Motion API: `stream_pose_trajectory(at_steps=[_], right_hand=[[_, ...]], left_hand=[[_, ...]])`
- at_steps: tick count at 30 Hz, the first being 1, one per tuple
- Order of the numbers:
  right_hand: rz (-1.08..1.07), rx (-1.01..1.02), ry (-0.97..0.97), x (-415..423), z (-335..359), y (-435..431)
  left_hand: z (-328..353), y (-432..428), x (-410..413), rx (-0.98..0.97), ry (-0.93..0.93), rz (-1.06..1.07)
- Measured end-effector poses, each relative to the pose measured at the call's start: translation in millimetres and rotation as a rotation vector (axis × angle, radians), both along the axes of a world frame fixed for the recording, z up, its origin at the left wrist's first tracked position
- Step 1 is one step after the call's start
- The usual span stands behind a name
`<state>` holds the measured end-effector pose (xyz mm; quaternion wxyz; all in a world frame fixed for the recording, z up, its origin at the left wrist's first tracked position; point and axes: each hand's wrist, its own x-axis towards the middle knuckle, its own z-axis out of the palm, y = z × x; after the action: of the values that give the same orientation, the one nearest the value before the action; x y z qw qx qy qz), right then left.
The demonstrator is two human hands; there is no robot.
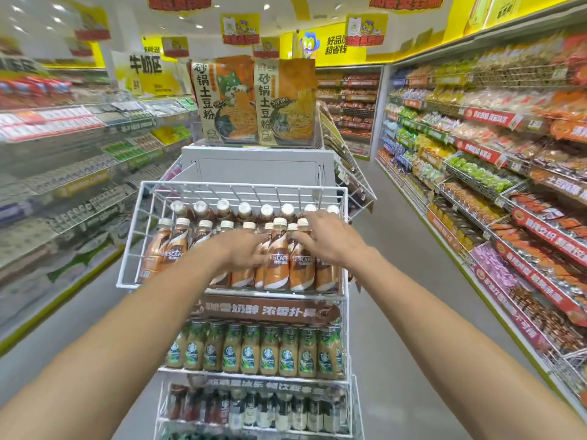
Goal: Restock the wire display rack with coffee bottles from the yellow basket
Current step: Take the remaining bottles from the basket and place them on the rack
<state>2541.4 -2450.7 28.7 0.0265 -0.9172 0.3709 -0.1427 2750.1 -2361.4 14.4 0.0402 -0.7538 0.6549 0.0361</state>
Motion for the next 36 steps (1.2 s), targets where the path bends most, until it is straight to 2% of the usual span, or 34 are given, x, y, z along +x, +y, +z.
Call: stream_pose_trajectory(at_steps=[3,6,10,12,16,18,26,31,36], right_hand=[[0.095,-0.05,0.213,-15.9,-8.1,27.5],[0.136,-0.073,0.31,-37.6,-18.7,63.5],[0.112,-0.031,0.254,-86.5,-34.0,108.5],[0.084,0.002,0.241,-117.5,-48.8,131.1],[0.027,0.124,0.398,-191.6,-84.7,169.0],[-0.018,0.183,0.41,-235.0,-98.6,176.4],[-0.24,0.322,0.39,-444.5,-164.3,155.5],[-0.321,0.447,0.437,-588.0,-229.0,121.3],[-0.383,0.651,0.526,-703.9,-336.2,111.8]], left_hand=[[3.9,28.7,-16.8,0.028,-0.07,0.031],[0.8,60.9,-46.9,0.028,-0.069,0.036],[-17.3,100.2,-97.3,-0.01,-0.066,0.005],[-37.3,119.2,-125.9,-0.025,0.001,-0.018],[-92.3,160.9,-193.9,0.175,0.067,-0.032],[-112.1,172.4,-225.9,0.253,0.06,-0.025],[-153.4,152.7,-380.5,0.327,0.079,-0.091],[-233.7,109.5,-509.7,0.352,0.161,-0.126],[-353.4,92.6,-636.3,0.508,0.269,-0.169]])
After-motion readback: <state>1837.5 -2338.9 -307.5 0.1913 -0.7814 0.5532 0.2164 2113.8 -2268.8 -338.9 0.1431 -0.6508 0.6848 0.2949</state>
